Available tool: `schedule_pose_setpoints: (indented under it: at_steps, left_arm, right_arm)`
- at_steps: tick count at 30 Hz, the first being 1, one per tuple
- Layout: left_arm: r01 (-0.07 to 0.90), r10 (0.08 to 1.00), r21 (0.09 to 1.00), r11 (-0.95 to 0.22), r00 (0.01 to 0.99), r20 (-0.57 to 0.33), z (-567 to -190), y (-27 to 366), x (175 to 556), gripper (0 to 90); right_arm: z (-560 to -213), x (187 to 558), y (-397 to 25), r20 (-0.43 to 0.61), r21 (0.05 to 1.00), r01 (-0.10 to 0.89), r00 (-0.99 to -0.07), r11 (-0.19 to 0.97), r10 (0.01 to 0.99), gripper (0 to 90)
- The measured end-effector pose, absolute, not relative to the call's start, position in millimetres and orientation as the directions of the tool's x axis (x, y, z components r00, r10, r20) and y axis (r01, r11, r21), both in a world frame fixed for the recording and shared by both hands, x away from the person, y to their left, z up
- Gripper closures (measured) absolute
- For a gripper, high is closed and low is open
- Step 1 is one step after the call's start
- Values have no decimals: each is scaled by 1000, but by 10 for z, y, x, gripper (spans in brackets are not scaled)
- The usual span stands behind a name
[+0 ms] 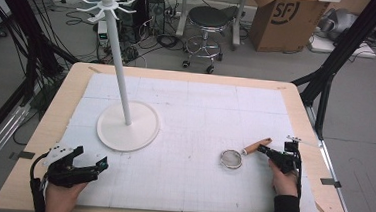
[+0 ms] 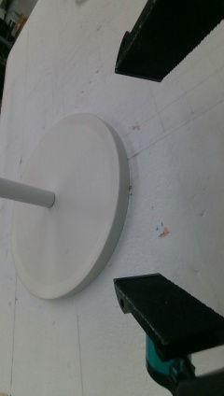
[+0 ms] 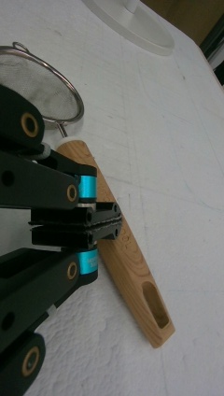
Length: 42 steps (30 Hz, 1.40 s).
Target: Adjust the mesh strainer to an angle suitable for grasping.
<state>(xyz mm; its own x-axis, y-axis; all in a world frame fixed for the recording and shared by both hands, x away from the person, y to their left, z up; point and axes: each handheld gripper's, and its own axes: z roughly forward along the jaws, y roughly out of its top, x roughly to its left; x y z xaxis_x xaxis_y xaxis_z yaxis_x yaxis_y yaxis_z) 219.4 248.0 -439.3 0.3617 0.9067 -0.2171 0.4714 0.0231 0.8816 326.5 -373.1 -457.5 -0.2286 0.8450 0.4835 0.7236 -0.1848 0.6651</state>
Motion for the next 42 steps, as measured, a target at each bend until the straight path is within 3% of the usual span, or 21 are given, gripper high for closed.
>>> schedule_pose_setpoints:
  at_steps: [10, 42]
  left_arm:
    - [480, 906, 877, 31, 357, -227, -4403, 2490, 2206, 16]
    - [498, 899, 866, 45, 358, -253, -4409, 2528, 2212, 16]
  right_arm:
    - [-4586, 3588, -3577, 473, 642, 759, -283, -107, 835, 898]
    - [-4528, 4010, -2721, 470, 566, 815, -445, 126, 763, 899]
